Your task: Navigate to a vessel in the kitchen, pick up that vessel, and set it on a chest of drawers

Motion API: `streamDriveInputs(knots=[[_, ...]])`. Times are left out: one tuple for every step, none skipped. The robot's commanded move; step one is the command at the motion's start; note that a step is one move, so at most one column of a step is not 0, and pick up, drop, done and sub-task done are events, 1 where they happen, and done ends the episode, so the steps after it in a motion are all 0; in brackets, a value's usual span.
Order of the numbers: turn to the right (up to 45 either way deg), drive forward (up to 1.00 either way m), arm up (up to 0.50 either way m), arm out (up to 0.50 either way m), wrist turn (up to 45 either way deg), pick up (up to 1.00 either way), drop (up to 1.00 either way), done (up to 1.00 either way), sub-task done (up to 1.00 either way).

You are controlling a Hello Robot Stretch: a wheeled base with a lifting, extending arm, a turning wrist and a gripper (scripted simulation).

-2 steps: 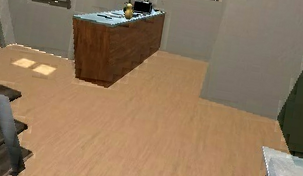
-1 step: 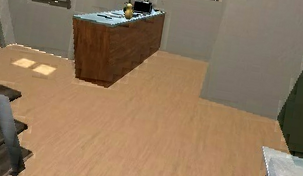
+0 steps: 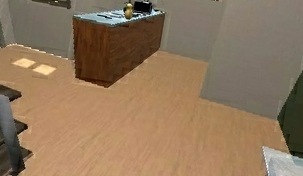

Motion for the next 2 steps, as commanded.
streamDriveInputs(knots=[[0.0, 0.0, 0.0, -0.48, 0.0, 0.0, 0.0, 0.0, 0.0], [-45.0, 0.0, 0.0, 0.0, 0.0, 0.0, 0.0, 0.0, 0.0]])
